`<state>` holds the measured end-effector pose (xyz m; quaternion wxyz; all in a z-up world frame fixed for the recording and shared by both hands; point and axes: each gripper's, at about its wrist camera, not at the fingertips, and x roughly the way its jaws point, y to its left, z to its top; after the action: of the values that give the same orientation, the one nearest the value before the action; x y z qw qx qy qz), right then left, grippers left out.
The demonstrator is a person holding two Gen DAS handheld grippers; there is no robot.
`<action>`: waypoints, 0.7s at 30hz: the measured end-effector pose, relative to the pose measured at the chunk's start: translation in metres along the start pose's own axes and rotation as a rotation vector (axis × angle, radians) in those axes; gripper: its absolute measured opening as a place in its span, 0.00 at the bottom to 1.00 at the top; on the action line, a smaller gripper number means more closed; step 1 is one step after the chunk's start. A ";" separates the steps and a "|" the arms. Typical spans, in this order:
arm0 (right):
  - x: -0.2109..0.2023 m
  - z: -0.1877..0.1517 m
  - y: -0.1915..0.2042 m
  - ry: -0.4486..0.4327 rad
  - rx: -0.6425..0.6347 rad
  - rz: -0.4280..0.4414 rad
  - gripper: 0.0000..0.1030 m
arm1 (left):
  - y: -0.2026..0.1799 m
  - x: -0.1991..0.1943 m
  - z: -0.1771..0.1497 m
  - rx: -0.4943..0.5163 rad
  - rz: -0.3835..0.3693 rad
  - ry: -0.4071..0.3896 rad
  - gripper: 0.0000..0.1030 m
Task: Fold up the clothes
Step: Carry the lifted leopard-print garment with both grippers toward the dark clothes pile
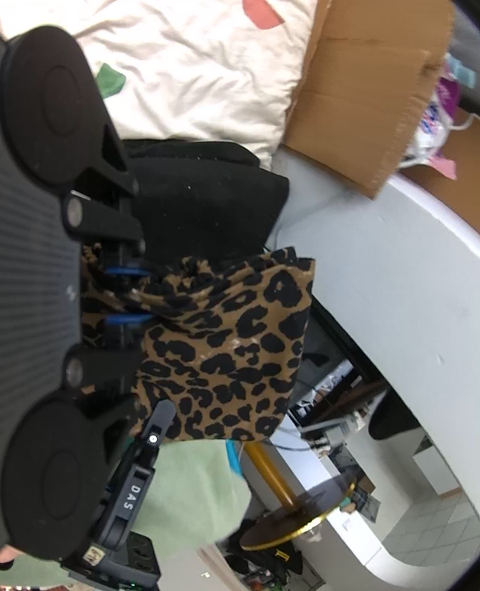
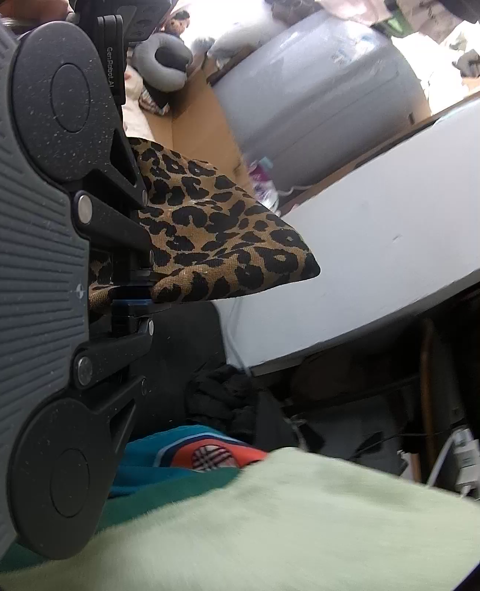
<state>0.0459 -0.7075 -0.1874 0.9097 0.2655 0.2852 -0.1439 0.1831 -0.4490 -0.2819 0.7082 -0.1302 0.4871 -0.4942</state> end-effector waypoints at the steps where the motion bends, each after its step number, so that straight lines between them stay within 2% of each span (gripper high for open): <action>1: 0.010 -0.003 -0.005 0.005 0.001 -0.005 0.05 | 0.005 0.007 0.001 0.000 0.003 0.004 0.20; 5: 0.047 -0.014 -0.022 0.023 0.006 -0.026 0.05 | 0.021 0.032 0.009 0.011 0.008 0.019 0.20; 11: 0.096 -0.012 -0.042 0.023 -0.030 -0.056 0.04 | 0.043 0.070 0.028 0.010 0.012 0.034 0.20; 21: 0.152 -0.002 -0.063 0.047 -0.031 -0.095 0.05 | 0.069 0.116 0.055 0.006 0.035 0.057 0.20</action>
<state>0.1393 -0.7746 -0.3047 0.8988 0.2409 0.3212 -0.1760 0.2722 -0.5287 -0.3658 0.7029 -0.1053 0.5078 -0.4868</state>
